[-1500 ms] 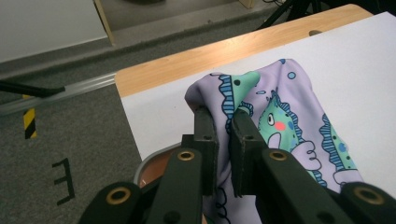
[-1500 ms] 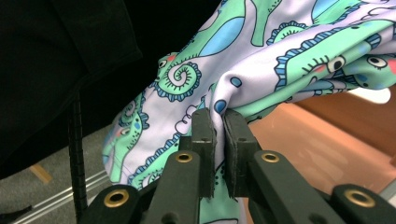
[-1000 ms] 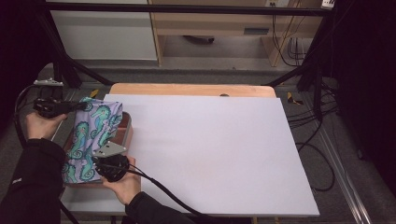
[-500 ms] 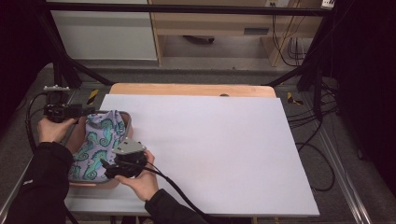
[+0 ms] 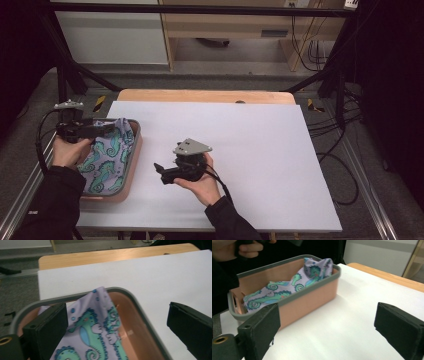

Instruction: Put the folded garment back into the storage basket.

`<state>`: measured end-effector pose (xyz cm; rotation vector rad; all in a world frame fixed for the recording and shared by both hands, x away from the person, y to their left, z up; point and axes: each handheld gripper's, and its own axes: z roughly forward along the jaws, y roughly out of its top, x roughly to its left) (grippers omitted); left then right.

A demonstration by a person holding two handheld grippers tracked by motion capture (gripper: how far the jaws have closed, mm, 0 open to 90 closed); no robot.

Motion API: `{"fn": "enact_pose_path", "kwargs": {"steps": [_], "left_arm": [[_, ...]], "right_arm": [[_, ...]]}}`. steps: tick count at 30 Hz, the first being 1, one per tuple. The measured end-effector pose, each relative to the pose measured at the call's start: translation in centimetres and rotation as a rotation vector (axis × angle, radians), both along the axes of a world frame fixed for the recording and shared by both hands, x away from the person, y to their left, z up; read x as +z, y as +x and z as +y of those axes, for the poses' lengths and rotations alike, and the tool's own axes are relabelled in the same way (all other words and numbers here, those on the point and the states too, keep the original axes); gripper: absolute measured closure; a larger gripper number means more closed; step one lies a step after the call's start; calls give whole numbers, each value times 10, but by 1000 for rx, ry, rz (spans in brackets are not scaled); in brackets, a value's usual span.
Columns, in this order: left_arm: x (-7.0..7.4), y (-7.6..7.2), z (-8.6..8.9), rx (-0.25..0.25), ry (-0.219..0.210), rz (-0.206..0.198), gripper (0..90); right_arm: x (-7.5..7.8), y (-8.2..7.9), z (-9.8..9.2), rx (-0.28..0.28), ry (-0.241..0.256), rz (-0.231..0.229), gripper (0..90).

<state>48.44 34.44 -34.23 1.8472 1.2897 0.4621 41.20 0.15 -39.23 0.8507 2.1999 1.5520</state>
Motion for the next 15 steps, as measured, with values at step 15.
{"fn": "enact_pose_path", "kwargs": {"steps": [15], "left_arm": [[2, -39, -63, -160, -47, -94, 14]], "right_arm": [[5, 6, -86, -13, -42, 51, 30]]}}
